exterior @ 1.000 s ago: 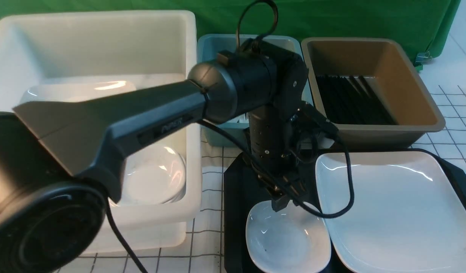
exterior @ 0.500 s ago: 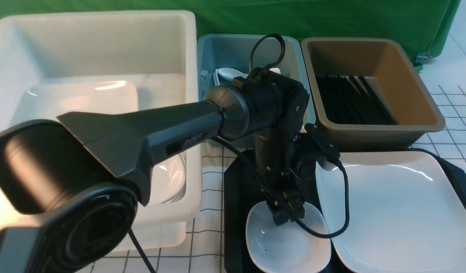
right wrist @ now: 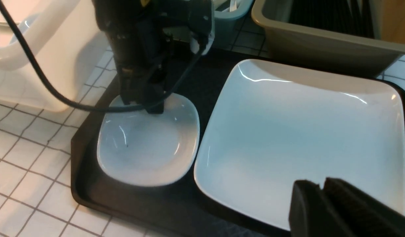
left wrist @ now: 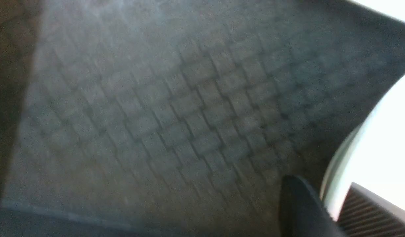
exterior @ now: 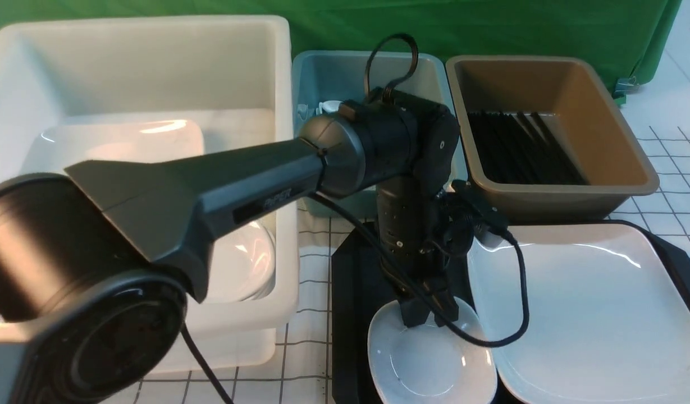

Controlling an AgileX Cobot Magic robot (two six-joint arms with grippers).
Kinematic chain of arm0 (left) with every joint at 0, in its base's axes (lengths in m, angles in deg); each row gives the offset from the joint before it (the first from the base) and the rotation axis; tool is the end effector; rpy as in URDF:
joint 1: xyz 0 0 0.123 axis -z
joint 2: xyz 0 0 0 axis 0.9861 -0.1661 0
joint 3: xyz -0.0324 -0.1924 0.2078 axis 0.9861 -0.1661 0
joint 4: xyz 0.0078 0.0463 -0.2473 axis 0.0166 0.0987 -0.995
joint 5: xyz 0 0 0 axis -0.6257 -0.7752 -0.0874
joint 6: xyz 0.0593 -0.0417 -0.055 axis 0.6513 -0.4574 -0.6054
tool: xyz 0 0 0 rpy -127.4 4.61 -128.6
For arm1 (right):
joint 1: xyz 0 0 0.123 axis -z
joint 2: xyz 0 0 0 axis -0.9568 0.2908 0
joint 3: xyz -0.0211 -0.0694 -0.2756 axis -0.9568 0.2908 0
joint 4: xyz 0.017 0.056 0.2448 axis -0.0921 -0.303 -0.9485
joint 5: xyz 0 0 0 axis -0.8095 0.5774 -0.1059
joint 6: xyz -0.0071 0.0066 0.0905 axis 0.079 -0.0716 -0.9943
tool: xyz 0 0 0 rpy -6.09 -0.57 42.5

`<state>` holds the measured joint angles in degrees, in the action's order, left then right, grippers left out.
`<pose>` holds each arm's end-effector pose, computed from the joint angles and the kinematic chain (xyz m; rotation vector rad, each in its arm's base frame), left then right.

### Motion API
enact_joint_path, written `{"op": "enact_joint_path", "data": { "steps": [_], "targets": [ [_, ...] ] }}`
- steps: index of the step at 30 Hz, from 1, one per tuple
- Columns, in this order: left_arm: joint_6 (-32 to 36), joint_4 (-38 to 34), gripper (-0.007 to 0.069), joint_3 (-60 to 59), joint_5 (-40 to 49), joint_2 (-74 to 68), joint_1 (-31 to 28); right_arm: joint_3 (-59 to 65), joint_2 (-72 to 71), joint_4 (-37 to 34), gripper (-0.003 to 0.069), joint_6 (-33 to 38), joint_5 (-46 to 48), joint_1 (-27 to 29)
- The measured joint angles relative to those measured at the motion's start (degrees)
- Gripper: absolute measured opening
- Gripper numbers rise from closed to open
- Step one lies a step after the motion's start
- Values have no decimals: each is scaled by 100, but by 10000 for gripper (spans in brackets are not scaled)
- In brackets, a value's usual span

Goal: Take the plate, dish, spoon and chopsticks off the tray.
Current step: Use the left arm to put the small plate into the large storage box on the left

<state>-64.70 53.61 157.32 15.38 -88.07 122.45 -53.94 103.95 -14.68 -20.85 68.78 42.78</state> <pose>0.3315 -0.3130 0.1912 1.6480 2.6023 -0.1994 0.0492 0.0217 0.3263 -0.4083 2.0754 0.3090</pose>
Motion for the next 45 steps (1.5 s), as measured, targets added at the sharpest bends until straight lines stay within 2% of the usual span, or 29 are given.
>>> {"op": "enact_joint_path", "data": {
  "steps": [7, 11, 16, 17, 18, 21, 23, 25, 28, 31, 34, 38, 45],
  "targets": [
    [-751, 331, 12, 6, -84, 716, -6, 0, 0, 0, 72, 0, 60, 0],
    [-1099, 75, 11, 6, -84, 1389, -35, 0, 0, 0, 72, 0, 83, 0],
    [-1457, -287, 8, 6, -71, 2527, -448, 0, 0, 0, 72, 0, 88, 0],
    [-1650, -335, 8, 6, -65, 2867, -783, 0, 0, 0, 72, 0, 94, 0],
    [-1705, -343, 8, 1, -65, 2963, -834, 0, 0, 0, 72, 0, 100, 0],
    [-2086, -646, 8, -277, -94, 3738, -2038, 0, 0, 0, 72, 0, 106, 0],
    [-2107, -807, 8, -495, -102, 3934, -2360, 0, 0, 0, 72, 0, 106, 0],
    [-2154, -1153, 8, -1180, -106, 4289, -3180, 0, 0, 0, 72, -9, 100, 0],
    [-2315, -1343, 8, -1981, -240, 4469, -3800, 0, 0, 0, 72, -17, 55, 0],
    [-2672, -1670, 8, -3186, -915, 4538, -4509, 0, 0, 0, 72, -17, -65, 0],
    [-2741, -2057, 8, -3841, -1511, 4538, -4778, 0, 0, 0, 72, -17, -122, 0],
    [-2801, -2403, 8, -4697, -2453, 4538, -4822, 0, 0, 0, 72, -17, -137, 0],
    [-2801, -2458, 22, -4997, -2836, 4252, -4822, 0, 0, 0, 72, -17, -106, 0]
  ]
}}
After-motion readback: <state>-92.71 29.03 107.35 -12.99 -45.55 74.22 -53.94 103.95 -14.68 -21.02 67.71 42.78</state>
